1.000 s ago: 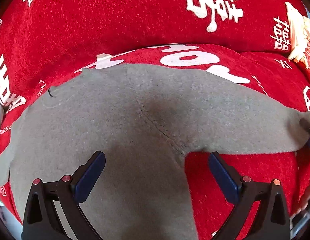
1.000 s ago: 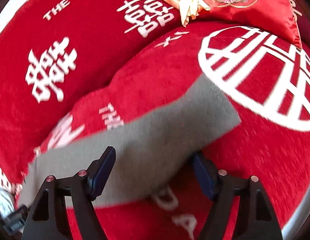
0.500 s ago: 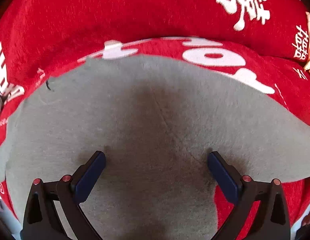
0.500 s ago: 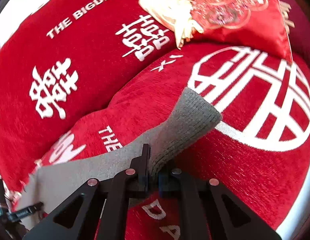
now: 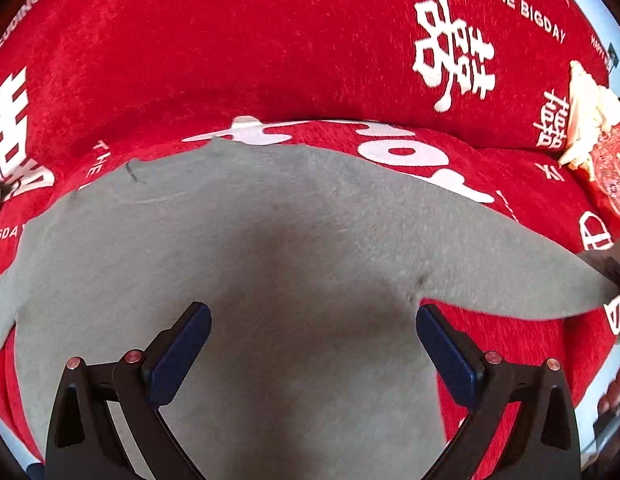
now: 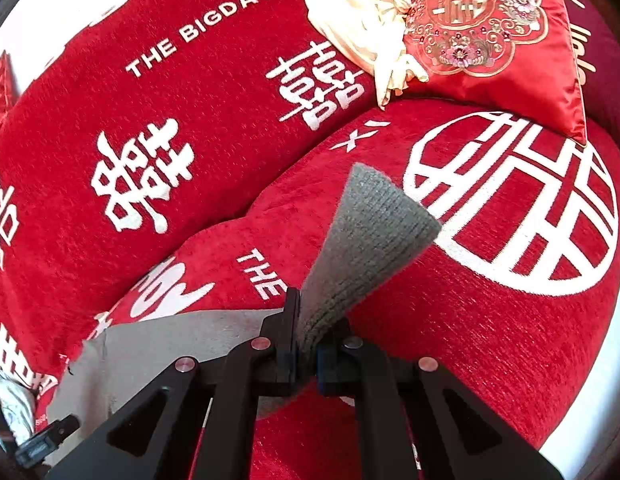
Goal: Fold small clothes
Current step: 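Lift the gripped sleeve cuff up off the bedspread with the right tool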
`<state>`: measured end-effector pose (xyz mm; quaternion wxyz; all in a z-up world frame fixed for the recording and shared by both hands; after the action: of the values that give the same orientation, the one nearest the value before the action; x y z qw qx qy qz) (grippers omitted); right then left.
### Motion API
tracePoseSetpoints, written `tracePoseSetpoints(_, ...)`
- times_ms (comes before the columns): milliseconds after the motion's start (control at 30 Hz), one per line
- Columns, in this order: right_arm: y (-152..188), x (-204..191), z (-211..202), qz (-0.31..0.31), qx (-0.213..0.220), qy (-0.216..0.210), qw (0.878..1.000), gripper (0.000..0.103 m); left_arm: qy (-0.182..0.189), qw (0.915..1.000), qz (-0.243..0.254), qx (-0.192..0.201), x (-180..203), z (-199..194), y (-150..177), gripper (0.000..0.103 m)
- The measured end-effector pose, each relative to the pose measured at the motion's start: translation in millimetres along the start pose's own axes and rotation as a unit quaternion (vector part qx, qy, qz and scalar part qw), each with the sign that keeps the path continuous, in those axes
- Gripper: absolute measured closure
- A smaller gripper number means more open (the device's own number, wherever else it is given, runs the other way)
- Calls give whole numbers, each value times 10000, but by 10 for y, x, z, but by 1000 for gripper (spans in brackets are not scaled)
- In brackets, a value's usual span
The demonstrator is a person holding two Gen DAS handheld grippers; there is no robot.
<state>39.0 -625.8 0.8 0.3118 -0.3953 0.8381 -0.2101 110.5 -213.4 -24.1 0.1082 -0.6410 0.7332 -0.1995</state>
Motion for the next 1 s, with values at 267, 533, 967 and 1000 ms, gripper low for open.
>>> tracePoseSetpoints(267, -11, -150, -204, 223, 34, -87, 9997, 96, 111, 9998, -144, 76, -345, -172, 192, 0)
tracePoseSetpoints(533, -37, -731, -456, 0, 207, -259, 9995, 96, -47, 9993, -377, -18, -899, -187, 486, 0)
tracePoseSetpoints(967, 167, -1714, -602, -469, 287, -452, 9975, 96, -17, 9979, -645, 11, -1535, -274, 751, 0)
tracePoseSetpoints(1000, 186, -1778, -606, -499, 290, -457, 9973, 96, -16, 9980, -637, 33, -1564, -287, 758, 0)
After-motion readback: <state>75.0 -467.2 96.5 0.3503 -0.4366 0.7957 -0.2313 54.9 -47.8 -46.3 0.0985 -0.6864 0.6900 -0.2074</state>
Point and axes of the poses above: each gripper's, at about its wrist camera, not at the fingertips, and z roughly the way its jaws point, x to its right, y to its underside, the point moved 10 cm from there along z, roughly the way its jaws point, and after that the axes turned 4 degrees about -x, right-handed, at the moved point
